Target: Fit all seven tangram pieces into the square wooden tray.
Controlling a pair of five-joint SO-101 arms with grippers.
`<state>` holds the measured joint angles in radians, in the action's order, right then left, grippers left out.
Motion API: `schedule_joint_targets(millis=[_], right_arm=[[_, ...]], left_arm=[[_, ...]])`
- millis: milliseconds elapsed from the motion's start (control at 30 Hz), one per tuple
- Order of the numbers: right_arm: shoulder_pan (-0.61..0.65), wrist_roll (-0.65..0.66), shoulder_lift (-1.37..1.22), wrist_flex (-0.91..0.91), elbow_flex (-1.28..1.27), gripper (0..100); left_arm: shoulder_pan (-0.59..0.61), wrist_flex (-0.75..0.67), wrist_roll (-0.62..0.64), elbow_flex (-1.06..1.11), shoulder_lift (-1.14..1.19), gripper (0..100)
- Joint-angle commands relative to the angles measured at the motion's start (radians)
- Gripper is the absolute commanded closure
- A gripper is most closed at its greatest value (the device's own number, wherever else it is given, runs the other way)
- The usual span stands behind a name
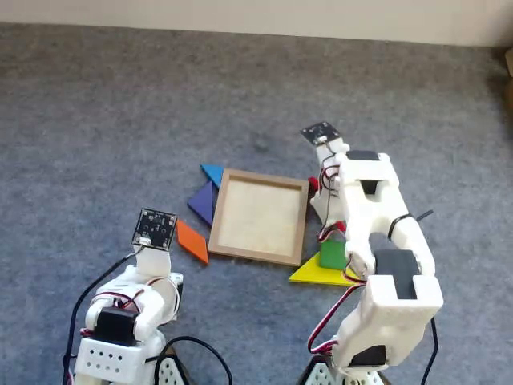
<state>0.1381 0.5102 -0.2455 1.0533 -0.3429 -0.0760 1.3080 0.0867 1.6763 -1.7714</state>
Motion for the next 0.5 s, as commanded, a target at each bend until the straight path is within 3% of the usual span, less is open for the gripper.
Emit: schedule_joint_targets(millis=[0,467], right_arm=[[0.001,0.011,0.004,0.021,0.027,96.5],[-0.012,0.017,0.101,0.019,0.022,98.7]], left_arm=[[0.01,0.006,-0.008,0.019,-0.044,99],[0.01,0.006,-0.008,0.019,-0.044,99]])
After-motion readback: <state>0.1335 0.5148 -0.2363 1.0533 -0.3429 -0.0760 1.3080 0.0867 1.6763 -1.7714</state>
